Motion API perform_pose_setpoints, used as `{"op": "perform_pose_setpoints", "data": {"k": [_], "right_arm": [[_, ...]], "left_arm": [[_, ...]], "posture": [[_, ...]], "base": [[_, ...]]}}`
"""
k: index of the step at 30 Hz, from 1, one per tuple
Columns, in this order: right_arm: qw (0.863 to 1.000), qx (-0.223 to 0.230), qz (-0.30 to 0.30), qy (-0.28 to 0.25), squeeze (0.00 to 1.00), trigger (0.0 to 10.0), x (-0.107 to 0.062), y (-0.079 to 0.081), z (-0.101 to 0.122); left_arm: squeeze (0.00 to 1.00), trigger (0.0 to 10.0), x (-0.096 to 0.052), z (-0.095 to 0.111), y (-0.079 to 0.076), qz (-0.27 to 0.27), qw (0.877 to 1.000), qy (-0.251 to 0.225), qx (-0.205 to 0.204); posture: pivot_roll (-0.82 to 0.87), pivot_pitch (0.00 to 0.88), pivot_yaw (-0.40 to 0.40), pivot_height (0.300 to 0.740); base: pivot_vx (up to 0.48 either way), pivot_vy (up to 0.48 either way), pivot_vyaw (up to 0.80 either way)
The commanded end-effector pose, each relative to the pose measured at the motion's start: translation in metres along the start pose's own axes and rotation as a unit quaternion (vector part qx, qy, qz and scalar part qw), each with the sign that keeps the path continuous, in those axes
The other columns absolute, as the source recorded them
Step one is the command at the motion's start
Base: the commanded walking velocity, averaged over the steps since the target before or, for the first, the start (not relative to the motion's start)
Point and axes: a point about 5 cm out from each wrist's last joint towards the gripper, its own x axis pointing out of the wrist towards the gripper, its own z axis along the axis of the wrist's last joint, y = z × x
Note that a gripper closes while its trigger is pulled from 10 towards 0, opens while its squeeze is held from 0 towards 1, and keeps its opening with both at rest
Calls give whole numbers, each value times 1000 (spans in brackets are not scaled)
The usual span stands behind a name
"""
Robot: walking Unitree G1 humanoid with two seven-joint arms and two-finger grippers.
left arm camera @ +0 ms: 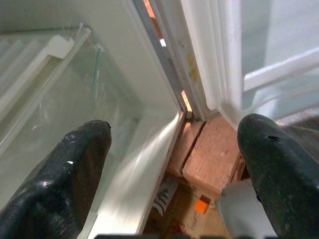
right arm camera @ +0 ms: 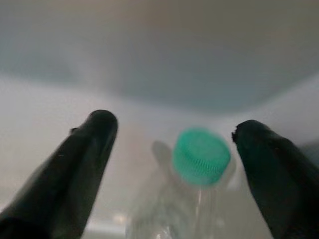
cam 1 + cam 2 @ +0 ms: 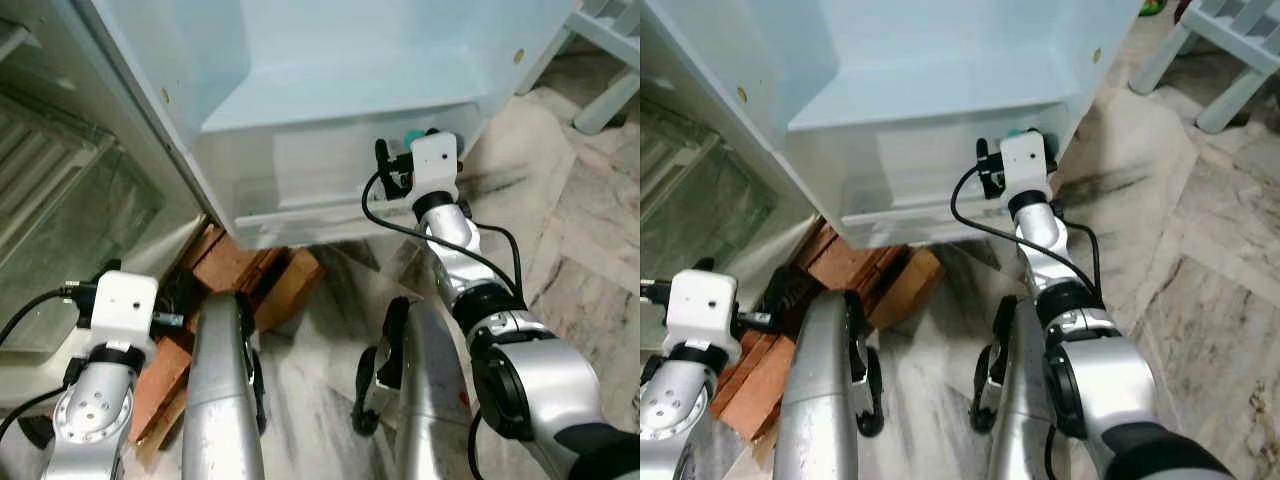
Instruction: Restocking fridge
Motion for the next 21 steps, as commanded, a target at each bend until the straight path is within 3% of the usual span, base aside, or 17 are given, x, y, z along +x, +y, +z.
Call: {"op": "perform_pose_setpoints", "data": {"k": [1,9,10,11,17,21], "right_arm": [[1000,13,-4,-15,1000,10000,-1,-4,4],[997,60,39,5,1000,10000,-33,17,-18],[997,61,55,-1,1000,10000,-52,23,-24],[996,62,62,-6,1000,10000,-59,25,-25],[997,35,62,-32,1000,10000,-96,24,-21],[999,38,25,-6,984,10000,-117,20,-27]], "left_arm": [[0,10000,-1,-9,-1,-1,1000,14,2],[0,10000,5,-15,-10,-7,1000,12,-9],[0,10000,7,-17,-13,-8,1000,12,-13],[0,10000,8,-17,-14,-8,1000,11,-14],[0,10000,17,-16,-15,3,1000,-5,-21],[0,10000,21,-20,-18,5,1000,-5,-20]], "posture": [[228,197,10,527],[186,132,10,527],[176,106,7,527],[176,106,7,527],[154,54,5,527],[146,12,-6,527]], "base": [[0,0,0],[0,0,0],[0,0,0],[0,0,0],[0,0,0],[0,0,0]]}}
